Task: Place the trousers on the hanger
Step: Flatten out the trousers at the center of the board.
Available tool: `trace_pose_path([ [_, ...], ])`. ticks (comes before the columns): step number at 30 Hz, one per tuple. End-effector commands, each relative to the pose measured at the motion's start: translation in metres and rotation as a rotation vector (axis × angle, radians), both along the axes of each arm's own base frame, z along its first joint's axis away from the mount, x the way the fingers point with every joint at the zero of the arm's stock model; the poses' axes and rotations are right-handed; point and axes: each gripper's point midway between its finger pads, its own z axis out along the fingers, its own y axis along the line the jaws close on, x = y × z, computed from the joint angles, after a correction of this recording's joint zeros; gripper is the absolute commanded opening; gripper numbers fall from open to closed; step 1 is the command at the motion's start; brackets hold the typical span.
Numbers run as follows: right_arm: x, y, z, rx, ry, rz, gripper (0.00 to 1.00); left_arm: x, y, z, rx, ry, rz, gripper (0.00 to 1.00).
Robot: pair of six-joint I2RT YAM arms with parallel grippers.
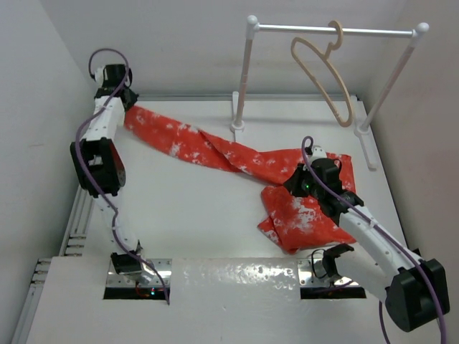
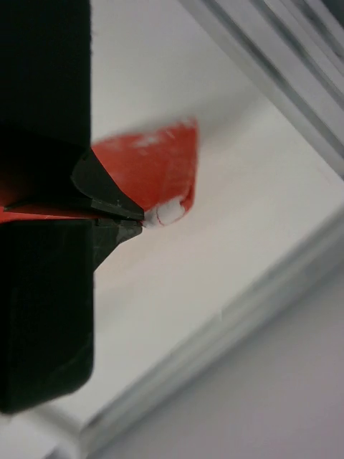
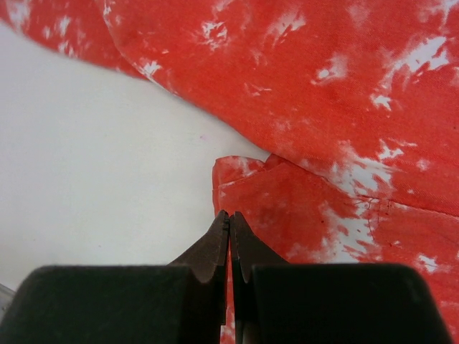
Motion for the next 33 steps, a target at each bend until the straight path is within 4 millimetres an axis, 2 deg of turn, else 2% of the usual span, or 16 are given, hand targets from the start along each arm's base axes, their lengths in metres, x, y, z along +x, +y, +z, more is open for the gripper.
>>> trace_pose_path([
  [1,0.006,0.003,0.009,0.011,-0.047,0.0,0.0,0.0,-0.024,0.193,0.004,-0.474,-0.067,0.0],
  [3,0.006,0.003,0.01,0.012,-0.048,0.003,0.0,-0.026,-0.014,0.21,0.029,-0.549,-0.042,0.0],
  [6,0.006,0.004,0.011,0.016,-0.051,0.005,0.0,-0.055,0.006,0.169,0.009,-0.506,0.02,0.0],
  [7,0.005,0.005,0.012,0.019,-0.05,0.008,0.0,-0.06,0.007,0.151,-0.033,-0.493,0.016,0.0],
  [8,0.004,0.004,0.011,0.018,-0.052,0.007,0.0,-0.077,0.018,0.098,-0.069,-0.406,0.051,0.0],
  [10,0.004,0.004,0.015,0.024,-0.065,0.006,0.0,-0.087,0.027,0.065,-0.124,-0.423,0.077,0.0],
  [11,0.004,0.003,0.015,0.022,-0.067,0.005,0.0,-0.103,0.037,0.017,-0.158,-0.337,0.116,0.0],
  [15,0.003,0.005,0.016,0.029,-0.068,0.011,0.0,-0.118,0.048,-0.052,-0.273,-0.233,0.127,0.0],
  [21,0.006,0.049,0.025,0.032,-0.089,0.204,0.0,-0.115,0.044,0.007,-0.199,-0.326,0.071,0.0],
  [24,0.017,0.094,0.058,-0.034,-0.182,0.33,0.0,-0.127,0.028,0.042,-0.205,-0.369,0.023,0.0],
  [25,0.02,0.114,0.047,-0.083,-0.161,0.368,0.0,-0.134,0.023,0.066,-0.19,-0.412,0.013,0.0],
  [27,0.041,0.147,0.076,-0.131,-0.261,0.441,0.18,-0.148,0.014,0.095,-0.181,-0.483,0.01,0.0],
  [28,0.051,0.159,0.055,-0.177,-0.215,0.474,0.27,-0.152,0.012,0.103,-0.178,-0.51,0.009,0.0],
  [29,0.07,0.178,0.083,-0.165,-0.266,0.491,0.42,-0.156,0.009,0.109,-0.175,-0.523,0.006,0.0],
  [32,0.094,0.201,0.053,-0.253,-0.195,0.563,0.48,-0.169,0.001,0.12,-0.18,-0.55,-0.008,0.0],
  [33,0.11,0.216,0.077,-0.242,-0.242,0.574,0.49,-0.173,-0.001,0.121,-0.184,-0.557,-0.013,0.0],
])
